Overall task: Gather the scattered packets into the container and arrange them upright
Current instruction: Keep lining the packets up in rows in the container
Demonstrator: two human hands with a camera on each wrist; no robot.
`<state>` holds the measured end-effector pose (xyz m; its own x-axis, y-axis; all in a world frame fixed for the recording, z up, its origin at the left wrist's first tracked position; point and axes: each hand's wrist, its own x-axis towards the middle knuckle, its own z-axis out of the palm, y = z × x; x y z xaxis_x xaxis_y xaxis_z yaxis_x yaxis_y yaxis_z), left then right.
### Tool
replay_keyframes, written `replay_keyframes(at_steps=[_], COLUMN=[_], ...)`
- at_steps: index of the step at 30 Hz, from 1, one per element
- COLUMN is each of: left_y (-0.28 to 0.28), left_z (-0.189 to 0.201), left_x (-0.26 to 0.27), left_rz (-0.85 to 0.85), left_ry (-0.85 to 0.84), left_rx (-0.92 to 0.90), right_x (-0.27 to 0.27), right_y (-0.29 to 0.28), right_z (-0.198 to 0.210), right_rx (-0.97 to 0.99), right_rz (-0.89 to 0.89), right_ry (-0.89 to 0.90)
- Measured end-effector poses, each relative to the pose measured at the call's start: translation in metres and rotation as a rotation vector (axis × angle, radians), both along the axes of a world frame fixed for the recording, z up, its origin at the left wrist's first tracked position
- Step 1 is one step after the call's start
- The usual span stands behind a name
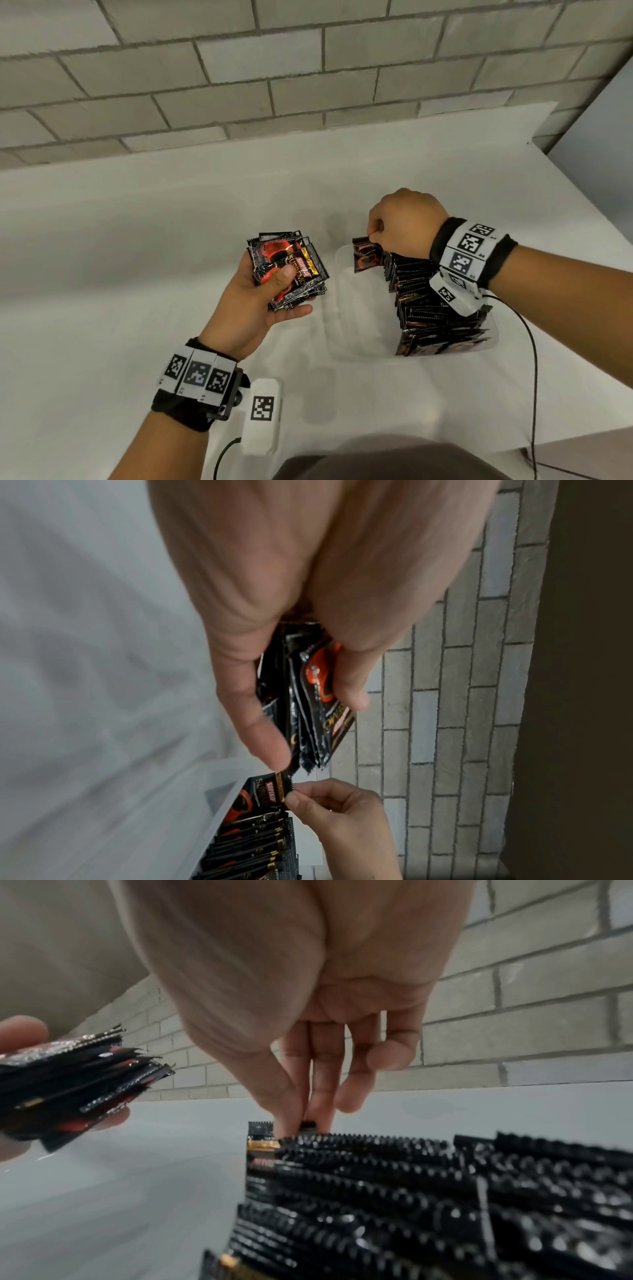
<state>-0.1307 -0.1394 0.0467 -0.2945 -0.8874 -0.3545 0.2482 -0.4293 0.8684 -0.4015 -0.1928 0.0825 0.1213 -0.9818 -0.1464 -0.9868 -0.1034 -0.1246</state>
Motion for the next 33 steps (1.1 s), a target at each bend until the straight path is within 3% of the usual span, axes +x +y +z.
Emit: replay_keyframes(at_steps=[7,19,24,26,29,33], left_y=[-0.001,0.000,0.001,0.001,0.000,0.001], left_z=[-0.001,-0.002,0.003,0.006,0.012,0.015], left_x=[-0.004,-0.008,-0.013,-0.018,-0.027,-0.038], left_rz=[-0.020,-0.043,-0.065,-0.079,-0.114,-0.139], left_ry=[-0.007,0.001,0.005,0.016,0.049,0.080], left_rx=[0.014,0.008,0.010,0.004,-0.013,-0.011], right_x=[-0.007,-0.008,-0.004,0.006,0.025,0.028], right_y=[-0.005,-0.003,0.006,0.016,0.034,0.039], right_z=[0.004,-0.011,0.011,0.030,0.049,0.037], right_rx=[-0.002,0.029,-0.042,-0.067,0.030,0.136], right_rz=[-0.018,0.028,0.083,0.095,0.069,0.047], right_ry=[-0.103,-0.064,-0.203,-0.336,-0.521,-0.614])
